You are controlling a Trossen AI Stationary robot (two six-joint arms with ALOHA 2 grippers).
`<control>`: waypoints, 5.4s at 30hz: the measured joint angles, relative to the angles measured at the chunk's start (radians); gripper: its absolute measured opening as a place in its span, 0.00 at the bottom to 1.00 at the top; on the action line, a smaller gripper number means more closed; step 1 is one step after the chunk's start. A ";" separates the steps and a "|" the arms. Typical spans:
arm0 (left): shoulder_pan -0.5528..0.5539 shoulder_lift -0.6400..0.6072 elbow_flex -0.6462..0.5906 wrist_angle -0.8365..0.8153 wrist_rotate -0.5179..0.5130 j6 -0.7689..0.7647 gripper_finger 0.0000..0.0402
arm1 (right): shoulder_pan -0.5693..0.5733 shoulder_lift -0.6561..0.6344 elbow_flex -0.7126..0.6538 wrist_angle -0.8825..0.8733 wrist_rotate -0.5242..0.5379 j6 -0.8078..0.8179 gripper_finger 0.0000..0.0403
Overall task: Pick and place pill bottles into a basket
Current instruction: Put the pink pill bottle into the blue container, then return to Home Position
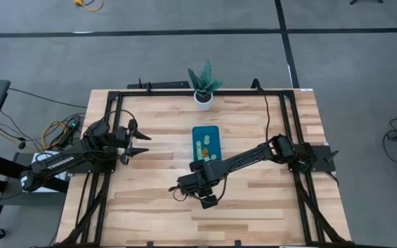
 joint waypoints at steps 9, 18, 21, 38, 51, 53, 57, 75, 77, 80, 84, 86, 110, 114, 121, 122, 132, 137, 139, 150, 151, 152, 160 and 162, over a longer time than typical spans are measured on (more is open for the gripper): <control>0.000 0.000 0.000 0.000 0.000 0.000 0.53 | -0.001 0.000 0.000 -0.003 0.000 0.000 0.26; 0.000 0.000 0.000 0.000 0.000 0.000 0.53 | -0.017 -0.025 0.000 -0.046 0.001 0.000 0.26; 0.000 0.000 0.000 0.000 0.000 0.000 0.53 | -0.025 -0.046 0.000 -0.079 0.020 0.000 0.26; 0.000 0.000 0.000 0.000 0.000 0.000 0.53 | -0.118 -0.130 0.212 -0.429 0.132 -0.081 0.26; 0.000 0.000 0.000 0.000 0.000 0.000 0.53 | -0.317 -0.148 0.261 -0.434 0.178 -0.244 0.26; 0.000 0.000 0.000 0.000 0.000 0.000 0.53 | -0.346 -0.148 0.258 -0.432 0.177 -0.264 0.26; 0.000 0.000 0.000 0.000 0.000 0.000 0.53 | -0.384 -0.147 0.214 -0.415 0.170 -0.285 0.26; 0.000 0.000 0.000 0.000 0.000 0.000 0.53 | -0.401 -0.147 0.032 -0.296 0.052 -0.281 0.26; 0.000 0.000 0.000 0.000 0.000 0.000 0.53 | -0.400 -0.147 0.010 -0.283 0.037 -0.280 0.26; 0.000 0.000 0.000 0.000 0.000 0.000 0.53 | -0.398 -0.147 -0.017 -0.272 0.034 -0.280 0.26; 0.000 0.000 0.000 0.000 0.000 0.000 0.53 | -0.391 -0.147 -0.060 -0.238 0.040 -0.281 0.26; 0.000 0.000 0.000 0.000 0.000 0.000 0.53 | -0.391 -0.147 -0.079 -0.223 0.039 -0.281 0.26; 0.000 0.000 0.000 0.000 0.000 0.000 0.53 | -0.391 -0.147 -0.169 -0.098 0.015 -0.280 0.26; 0.000 0.000 0.000 0.000 0.000 0.000 0.53 | -0.391 -0.147 -0.169 -0.100 0.015 -0.279 0.26; 0.000 0.000 0.000 0.000 0.000 0.000 0.53 | -0.391 -0.146 -0.169 -0.100 0.015 -0.262 0.26; 0.000 0.000 0.000 0.000 0.000 0.000 0.53 | -0.391 -0.146 -0.169 -0.100 0.015 -0.262 0.26; 0.000 0.000 0.000 0.000 0.000 0.000 0.53 | -0.391 -0.146 -0.169 -0.100 0.015 -0.262 0.26; 0.000 0.000 0.000 0.000 0.000 0.000 0.53 | -0.391 -0.146 -0.169 -0.100 0.014 -0.262 0.26; 0.000 0.000 0.000 0.000 0.000 0.000 0.53 | -0.391 -0.146 -0.169 -0.100 0.014 -0.262 0.26; 0.000 0.000 0.000 0.000 0.000 0.000 0.53 | -0.391 -0.146 -0.170 -0.096 0.015 -0.262 0.39; 0.000 0.000 0.000 0.000 0.000 0.000 0.53 | -0.391 -0.146 -0.170 -0.096 0.015 -0.262 0.41; 0.000 0.000 0.000 0.000 0.000 0.000 0.53 | -0.391 -0.146 -0.171 -0.096 0.015 -0.262 0.42; 0.000 0.000 0.000 0.000 0.000 0.000 0.53 | -0.391 -0.145 -0.197 -0.089 0.016 -0.262 0.46; 0.000 0.000 0.000 0.000 0.000 0.000 0.53 | -0.391 -0.157 -0.199 -0.098 0.019 -0.262 0.46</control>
